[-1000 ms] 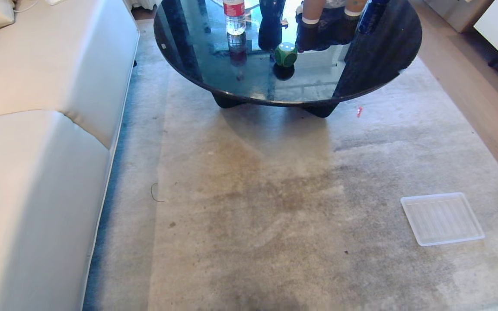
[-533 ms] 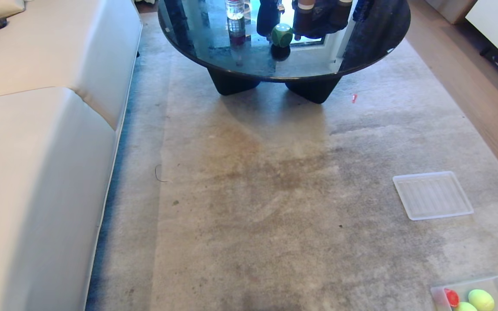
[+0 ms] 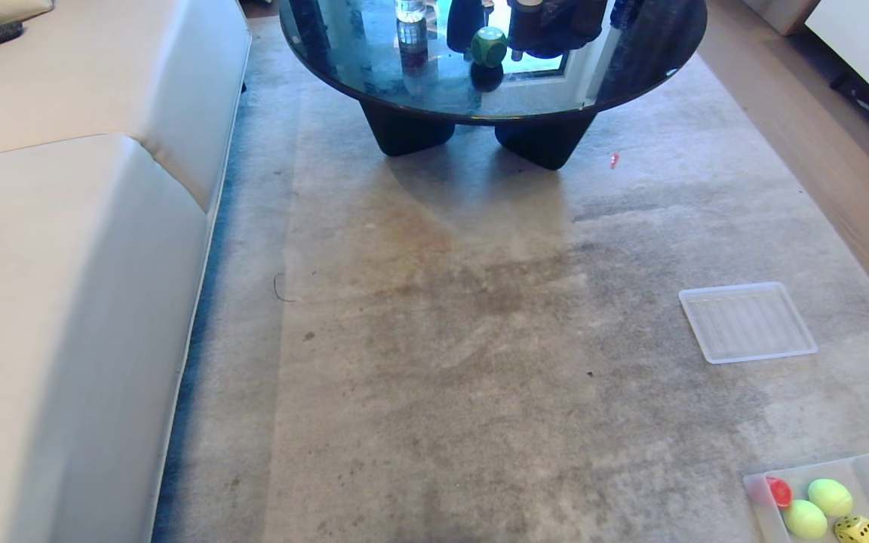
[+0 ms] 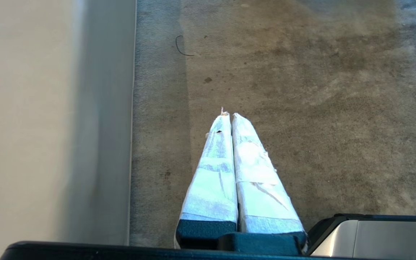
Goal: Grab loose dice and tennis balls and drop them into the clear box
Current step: Put the toys in the box
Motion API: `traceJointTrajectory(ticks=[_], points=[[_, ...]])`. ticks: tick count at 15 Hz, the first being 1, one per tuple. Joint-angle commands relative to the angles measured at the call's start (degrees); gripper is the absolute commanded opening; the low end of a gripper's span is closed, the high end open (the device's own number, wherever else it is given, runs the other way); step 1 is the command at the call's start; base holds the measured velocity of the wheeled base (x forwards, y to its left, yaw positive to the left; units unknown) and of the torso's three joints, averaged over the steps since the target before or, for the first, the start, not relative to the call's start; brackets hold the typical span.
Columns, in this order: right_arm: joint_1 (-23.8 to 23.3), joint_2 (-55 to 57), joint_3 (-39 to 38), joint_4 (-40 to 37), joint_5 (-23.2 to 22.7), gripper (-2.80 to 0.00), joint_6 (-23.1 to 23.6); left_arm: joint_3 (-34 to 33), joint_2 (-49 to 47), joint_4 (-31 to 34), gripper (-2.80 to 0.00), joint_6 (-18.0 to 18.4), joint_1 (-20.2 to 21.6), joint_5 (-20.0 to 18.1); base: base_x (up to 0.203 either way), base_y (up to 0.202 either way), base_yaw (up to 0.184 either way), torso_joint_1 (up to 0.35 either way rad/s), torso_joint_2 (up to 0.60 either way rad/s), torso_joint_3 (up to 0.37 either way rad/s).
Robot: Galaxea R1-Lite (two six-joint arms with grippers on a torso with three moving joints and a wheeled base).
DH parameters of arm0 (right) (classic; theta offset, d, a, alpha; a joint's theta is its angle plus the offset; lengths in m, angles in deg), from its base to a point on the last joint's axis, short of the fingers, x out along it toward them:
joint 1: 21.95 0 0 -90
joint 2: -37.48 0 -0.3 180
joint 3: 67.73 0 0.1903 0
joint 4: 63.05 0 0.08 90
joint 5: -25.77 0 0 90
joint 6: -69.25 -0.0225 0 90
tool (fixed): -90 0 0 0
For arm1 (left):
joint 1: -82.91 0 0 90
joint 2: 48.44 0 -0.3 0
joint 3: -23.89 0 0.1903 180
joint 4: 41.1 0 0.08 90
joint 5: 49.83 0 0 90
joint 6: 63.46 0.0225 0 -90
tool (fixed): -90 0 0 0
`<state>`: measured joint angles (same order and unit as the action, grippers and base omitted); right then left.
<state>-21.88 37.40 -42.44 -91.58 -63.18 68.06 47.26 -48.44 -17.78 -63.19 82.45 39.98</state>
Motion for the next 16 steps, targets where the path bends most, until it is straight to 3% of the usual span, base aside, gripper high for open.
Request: traceJointTrajectory(ticks=[1,10,16], points=[[0.01,-0.01,0.01,-0.1,0.01,-2.8,-0.03,0.0,0.0,0.05,-2.8,0.0,0.02,0.01,0.0,0.0,0.0,0.0,0.0,0.0],[0.01,-0.01,0.01,-0.1,0.01,-2.8,-0.03,0.0,0.0,-0.04,-2.8,0.35,0.02,-0.08,0.0,0.0,0.0,0.0,0.0,0.0],[0.01,-0.01,0.01,-0.1,0.09,-2.8,-0.03,0.0,0.0,-0.04,-2.8,0.43,0.02,-0.08,0.003,0.008,-0.147,0.001,0.0,0.001]])
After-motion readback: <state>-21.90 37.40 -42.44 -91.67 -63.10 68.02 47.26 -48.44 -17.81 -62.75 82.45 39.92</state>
